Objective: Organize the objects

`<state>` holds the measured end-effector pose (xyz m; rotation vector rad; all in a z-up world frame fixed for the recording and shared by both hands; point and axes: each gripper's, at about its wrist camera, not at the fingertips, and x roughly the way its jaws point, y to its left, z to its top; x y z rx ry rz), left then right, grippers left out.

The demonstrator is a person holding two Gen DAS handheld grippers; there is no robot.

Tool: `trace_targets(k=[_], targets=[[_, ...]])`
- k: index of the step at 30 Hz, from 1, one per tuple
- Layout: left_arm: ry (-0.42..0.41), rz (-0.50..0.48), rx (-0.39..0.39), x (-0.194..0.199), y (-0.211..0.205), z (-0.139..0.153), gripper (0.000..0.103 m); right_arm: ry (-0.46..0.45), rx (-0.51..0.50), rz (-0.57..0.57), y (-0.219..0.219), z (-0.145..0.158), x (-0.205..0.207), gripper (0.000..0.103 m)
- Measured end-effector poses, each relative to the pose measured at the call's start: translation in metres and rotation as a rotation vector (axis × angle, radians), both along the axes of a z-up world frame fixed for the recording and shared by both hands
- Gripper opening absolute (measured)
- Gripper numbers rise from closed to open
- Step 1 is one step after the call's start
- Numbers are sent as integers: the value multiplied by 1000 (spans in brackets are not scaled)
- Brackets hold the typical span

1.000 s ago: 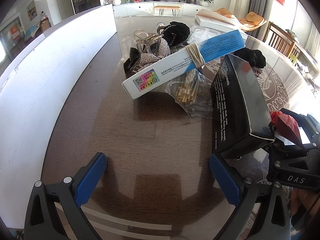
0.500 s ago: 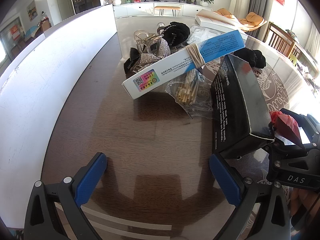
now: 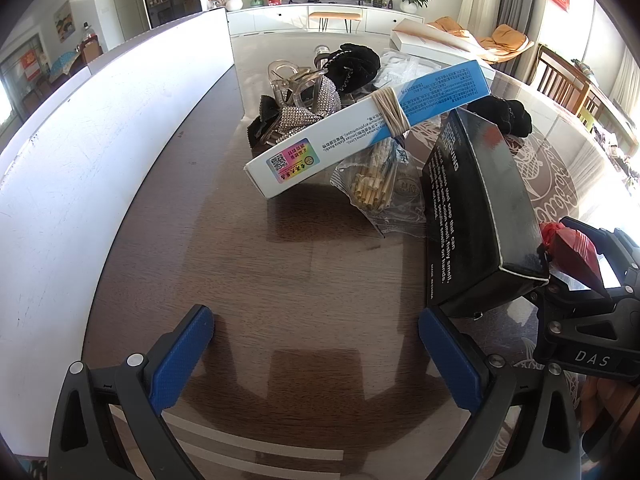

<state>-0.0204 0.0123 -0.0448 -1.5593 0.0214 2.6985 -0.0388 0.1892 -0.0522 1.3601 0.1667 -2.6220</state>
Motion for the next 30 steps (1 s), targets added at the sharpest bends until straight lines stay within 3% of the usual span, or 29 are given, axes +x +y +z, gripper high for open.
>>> trace_targets(k=[30], targets=[[-2, -2, 0, -1, 0, -2, 103, 1, -1, 1, 0, 0, 0, 103]])
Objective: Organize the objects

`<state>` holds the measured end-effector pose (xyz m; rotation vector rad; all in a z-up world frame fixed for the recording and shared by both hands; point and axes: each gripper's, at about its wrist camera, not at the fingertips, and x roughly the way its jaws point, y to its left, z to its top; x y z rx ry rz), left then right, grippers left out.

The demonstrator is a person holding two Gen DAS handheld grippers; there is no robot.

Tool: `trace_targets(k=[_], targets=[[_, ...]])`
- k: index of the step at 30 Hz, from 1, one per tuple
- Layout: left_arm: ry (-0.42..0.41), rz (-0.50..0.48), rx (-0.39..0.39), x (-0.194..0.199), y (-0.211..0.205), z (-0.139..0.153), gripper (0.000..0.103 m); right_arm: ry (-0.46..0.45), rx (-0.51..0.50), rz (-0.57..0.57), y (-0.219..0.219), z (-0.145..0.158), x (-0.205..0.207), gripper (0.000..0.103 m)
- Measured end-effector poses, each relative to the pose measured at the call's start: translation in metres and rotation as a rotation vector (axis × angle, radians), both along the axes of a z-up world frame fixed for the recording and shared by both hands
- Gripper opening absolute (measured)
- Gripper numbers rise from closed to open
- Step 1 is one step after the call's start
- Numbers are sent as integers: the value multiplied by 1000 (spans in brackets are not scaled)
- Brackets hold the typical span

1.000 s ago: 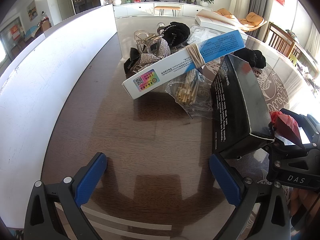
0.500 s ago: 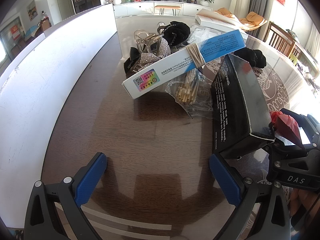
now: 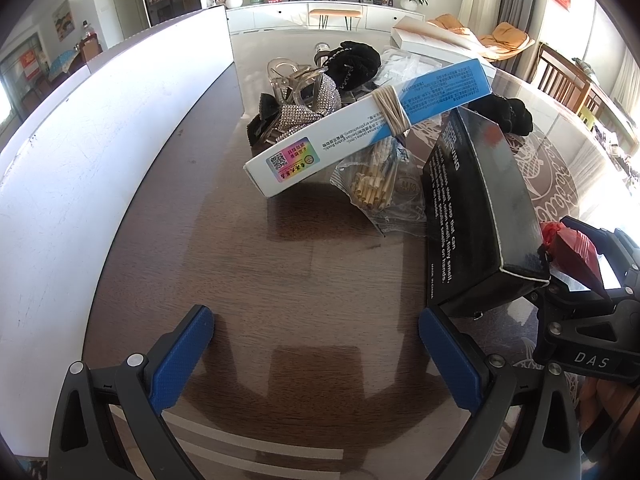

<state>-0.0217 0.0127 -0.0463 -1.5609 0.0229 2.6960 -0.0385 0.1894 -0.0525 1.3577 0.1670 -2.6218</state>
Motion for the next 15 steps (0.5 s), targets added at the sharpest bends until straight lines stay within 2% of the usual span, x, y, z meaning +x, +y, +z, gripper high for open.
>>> trace_targets(k=[15], targets=[[14, 4, -2, 2, 0, 1, 103, 0, 0, 0, 0, 0, 0, 103]])
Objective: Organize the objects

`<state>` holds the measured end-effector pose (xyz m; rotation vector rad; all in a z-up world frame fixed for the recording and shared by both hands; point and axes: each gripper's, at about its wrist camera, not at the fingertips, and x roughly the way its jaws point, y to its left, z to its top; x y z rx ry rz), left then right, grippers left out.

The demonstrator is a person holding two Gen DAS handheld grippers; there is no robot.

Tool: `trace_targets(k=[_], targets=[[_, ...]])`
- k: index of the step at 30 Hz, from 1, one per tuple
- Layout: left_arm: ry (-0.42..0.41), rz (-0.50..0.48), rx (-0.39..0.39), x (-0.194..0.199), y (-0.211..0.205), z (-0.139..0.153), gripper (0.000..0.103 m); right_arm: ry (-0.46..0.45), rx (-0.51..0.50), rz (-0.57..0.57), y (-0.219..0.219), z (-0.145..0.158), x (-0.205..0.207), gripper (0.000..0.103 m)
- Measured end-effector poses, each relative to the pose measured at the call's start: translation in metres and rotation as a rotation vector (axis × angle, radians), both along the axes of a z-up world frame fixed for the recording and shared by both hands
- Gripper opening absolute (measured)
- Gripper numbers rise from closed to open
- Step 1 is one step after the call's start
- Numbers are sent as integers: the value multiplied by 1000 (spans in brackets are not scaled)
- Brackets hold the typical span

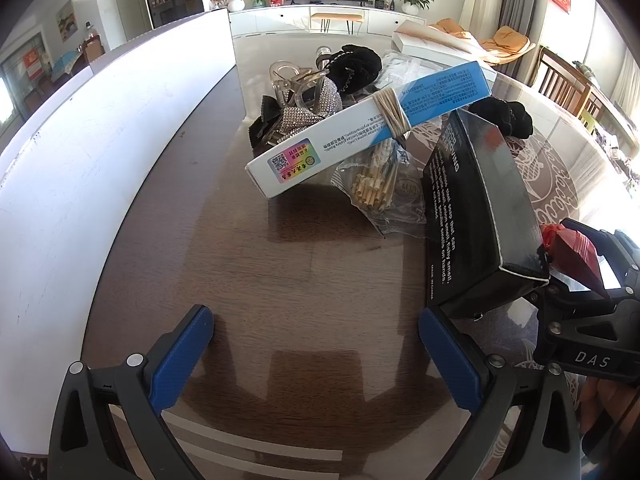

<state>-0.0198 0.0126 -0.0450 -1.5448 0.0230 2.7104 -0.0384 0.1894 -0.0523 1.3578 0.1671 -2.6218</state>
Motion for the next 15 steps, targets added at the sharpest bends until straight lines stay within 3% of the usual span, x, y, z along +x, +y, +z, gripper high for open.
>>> trace_targets(k=[12, 15], targets=[[-10, 11, 8, 2, -4, 2, 103, 0, 0, 0, 0, 0, 0, 103], [4, 39, 111, 3, -17, 6, 103, 0, 0, 0, 0, 0, 0, 103]])
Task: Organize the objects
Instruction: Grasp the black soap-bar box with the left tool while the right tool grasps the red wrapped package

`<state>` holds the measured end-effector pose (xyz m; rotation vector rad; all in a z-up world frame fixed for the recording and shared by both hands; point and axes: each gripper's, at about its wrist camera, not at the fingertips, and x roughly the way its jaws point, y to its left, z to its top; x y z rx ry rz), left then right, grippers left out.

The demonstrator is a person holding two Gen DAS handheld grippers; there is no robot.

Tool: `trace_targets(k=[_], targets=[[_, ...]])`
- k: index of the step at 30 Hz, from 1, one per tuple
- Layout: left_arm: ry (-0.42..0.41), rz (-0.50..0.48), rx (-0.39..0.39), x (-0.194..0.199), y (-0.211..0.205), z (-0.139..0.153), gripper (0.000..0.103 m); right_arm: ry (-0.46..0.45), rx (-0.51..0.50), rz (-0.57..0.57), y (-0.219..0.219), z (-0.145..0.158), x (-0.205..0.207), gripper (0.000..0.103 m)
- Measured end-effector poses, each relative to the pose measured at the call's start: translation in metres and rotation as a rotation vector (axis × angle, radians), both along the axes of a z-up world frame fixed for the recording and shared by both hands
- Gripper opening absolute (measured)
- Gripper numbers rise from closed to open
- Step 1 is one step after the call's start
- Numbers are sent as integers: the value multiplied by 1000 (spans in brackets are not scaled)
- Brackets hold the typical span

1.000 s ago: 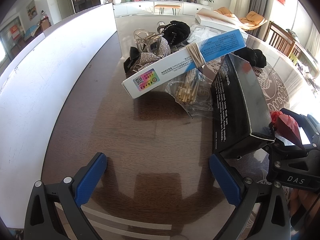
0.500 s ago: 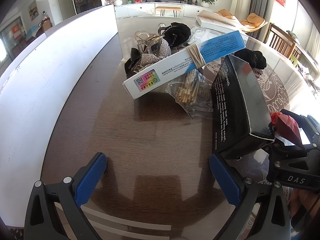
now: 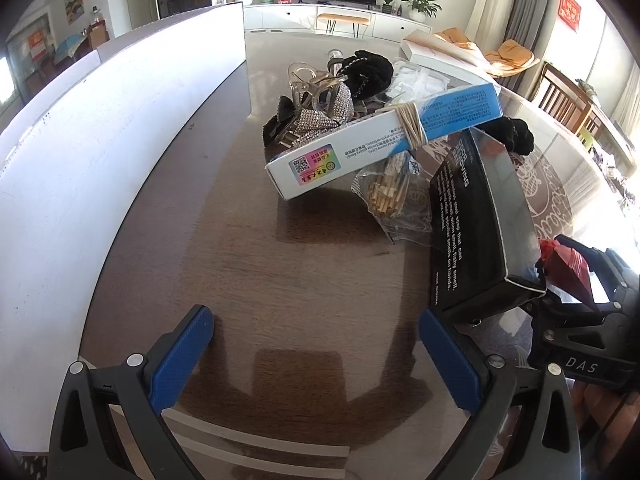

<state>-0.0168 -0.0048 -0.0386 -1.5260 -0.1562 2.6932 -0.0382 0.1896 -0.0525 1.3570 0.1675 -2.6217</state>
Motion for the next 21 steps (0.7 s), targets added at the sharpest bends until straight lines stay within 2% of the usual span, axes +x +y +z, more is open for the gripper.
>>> trace_targets(k=[3, 7, 15, 21], targets=[[14, 41, 119, 3, -18, 4, 103, 0, 0, 0, 0, 0, 0, 103], [21, 77, 200, 5, -29, 7, 103, 1, -1, 0, 0, 0, 0, 103], [39, 74, 232, 5, -29, 14, 103, -15, -11, 9, 3, 2, 5, 103], [98, 46, 267, 8, -32, 20, 103, -81, -13, 8, 34, 4, 41, 103]])
